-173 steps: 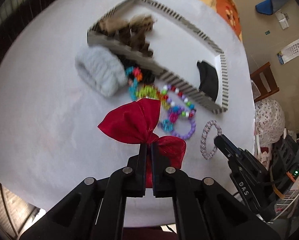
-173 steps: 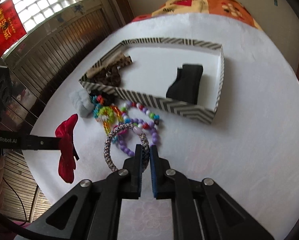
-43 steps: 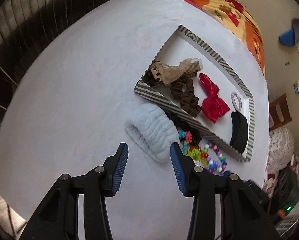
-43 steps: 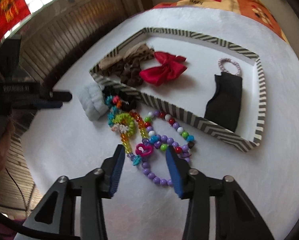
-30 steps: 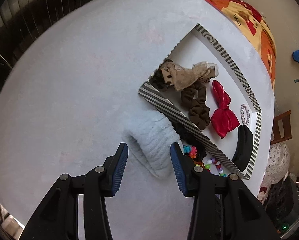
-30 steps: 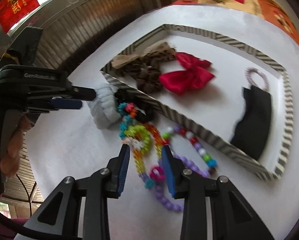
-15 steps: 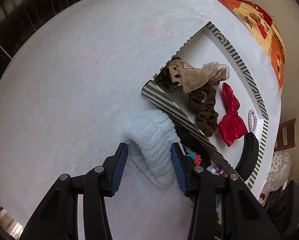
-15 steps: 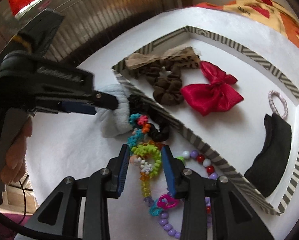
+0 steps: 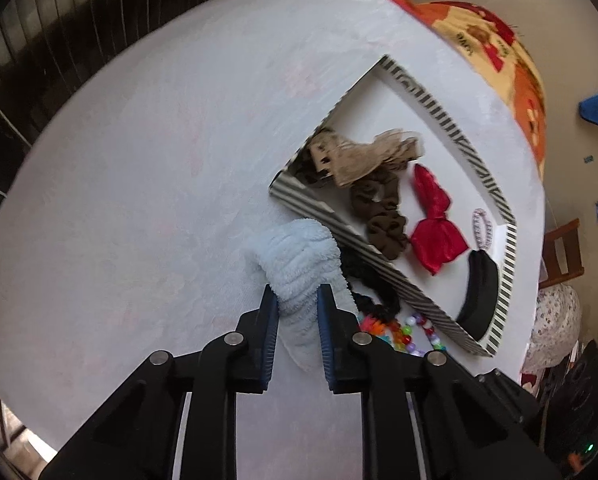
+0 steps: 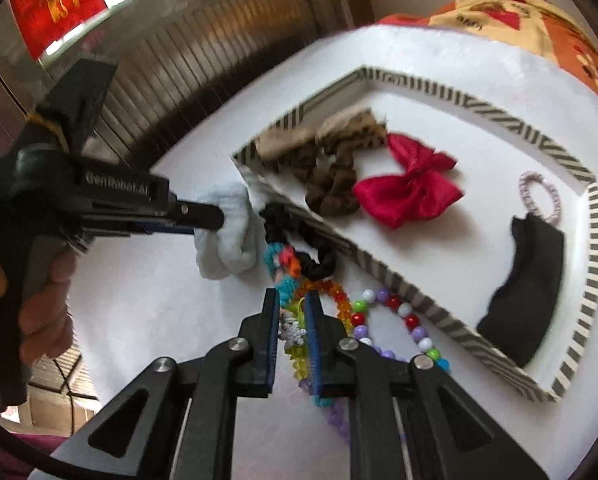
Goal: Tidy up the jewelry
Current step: 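Carry the blue scrunchie into the box with the left tool while the right tool drops the rainbow bracelet there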
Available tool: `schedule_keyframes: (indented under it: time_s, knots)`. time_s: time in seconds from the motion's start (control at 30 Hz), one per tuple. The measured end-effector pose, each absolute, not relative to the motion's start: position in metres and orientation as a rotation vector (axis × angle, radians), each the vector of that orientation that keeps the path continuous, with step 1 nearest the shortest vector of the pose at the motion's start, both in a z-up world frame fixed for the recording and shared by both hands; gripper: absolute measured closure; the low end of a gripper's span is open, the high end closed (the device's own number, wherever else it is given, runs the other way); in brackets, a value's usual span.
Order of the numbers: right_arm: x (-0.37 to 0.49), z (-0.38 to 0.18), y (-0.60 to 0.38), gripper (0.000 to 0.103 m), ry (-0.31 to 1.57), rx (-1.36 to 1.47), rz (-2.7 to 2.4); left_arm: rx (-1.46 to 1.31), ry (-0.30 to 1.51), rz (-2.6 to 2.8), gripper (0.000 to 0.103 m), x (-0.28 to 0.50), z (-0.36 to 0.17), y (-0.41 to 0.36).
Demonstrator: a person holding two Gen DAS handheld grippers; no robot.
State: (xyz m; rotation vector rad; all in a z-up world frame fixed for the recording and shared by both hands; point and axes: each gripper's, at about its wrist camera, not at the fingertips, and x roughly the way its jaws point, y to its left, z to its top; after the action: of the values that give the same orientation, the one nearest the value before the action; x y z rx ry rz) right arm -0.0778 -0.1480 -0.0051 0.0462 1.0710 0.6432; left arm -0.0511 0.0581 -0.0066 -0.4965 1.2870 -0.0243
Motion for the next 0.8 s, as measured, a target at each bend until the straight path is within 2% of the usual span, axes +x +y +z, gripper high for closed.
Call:
schedule_keyframes:
  time_s: [0.4, 0.8]
  knots:
    - [-0.086, 0.053, -0.187, 0.09, 0.947, 0.114, 0.565, -0.384, 1.183, -0.104, 0.092, -0.045, 0.051, 0.038]
    - [-0.06, 0.085, -0.23, 0.09, 0.898, 0.106, 0.455, -0.263, 1.146, -0.125, 0.092, -0.012, 0.068, 0.004]
